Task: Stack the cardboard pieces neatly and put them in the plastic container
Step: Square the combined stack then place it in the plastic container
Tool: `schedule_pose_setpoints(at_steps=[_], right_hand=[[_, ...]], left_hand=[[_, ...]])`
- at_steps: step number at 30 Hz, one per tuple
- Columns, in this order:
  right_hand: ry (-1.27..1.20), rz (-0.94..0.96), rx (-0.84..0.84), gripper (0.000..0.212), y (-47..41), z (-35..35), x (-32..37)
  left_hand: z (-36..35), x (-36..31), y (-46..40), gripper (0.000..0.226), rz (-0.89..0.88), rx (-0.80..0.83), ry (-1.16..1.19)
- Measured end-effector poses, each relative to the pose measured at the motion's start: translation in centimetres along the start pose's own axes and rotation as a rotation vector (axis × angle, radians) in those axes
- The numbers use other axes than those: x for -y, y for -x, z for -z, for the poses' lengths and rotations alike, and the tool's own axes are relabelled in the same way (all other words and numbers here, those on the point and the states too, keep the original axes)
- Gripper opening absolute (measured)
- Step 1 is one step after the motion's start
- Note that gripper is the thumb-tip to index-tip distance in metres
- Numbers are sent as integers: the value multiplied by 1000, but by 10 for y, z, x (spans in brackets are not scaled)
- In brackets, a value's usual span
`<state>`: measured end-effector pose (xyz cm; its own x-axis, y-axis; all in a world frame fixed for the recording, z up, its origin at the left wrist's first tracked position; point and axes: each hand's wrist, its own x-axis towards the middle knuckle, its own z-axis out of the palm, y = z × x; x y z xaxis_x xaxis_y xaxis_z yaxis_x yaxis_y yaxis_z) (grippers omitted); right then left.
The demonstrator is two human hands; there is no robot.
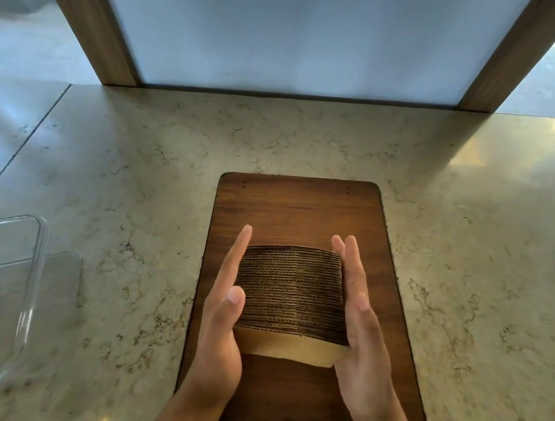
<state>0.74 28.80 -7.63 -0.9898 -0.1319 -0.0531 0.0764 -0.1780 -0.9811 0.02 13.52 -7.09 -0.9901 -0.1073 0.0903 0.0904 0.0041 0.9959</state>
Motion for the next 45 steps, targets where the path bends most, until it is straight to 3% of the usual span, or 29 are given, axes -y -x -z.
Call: schedule_pose_setpoints(at_steps=[4,10,16,22,26,30,34,36,39,45], right_hand=[[-49,10,13,93,1,3,-3],[68,24,48,85,0,7,-2],[447,46,281,115,-2,30,8],[636,50,487,136,-10,48,19],[942,36,546,144,-14,56,23],[933,114,521,134,-23,57,24],[884,212,436,132,-28,59,15],[855,213,428,133,-32,60,13],[821,195,423,134,-35,65,10],[870,153,447,131,-29,60,3]], left_hand=[[5,0,1,104,-39,87,20],[6,12,10,81,-25,17,-147],[5,15,10,44,-46,-46,-246],[-1,17,8,39,-85,-134,-358],[-1,17,8,40,-104,-138,-352],[1,13,9,50,-58,-66,-305],[28,14,2,110,-74,347,-446],[45,18,-8,128,-107,512,-582],[51,23,-20,131,-175,527,-621],[49,26,-13,131,-151,528,-600]])
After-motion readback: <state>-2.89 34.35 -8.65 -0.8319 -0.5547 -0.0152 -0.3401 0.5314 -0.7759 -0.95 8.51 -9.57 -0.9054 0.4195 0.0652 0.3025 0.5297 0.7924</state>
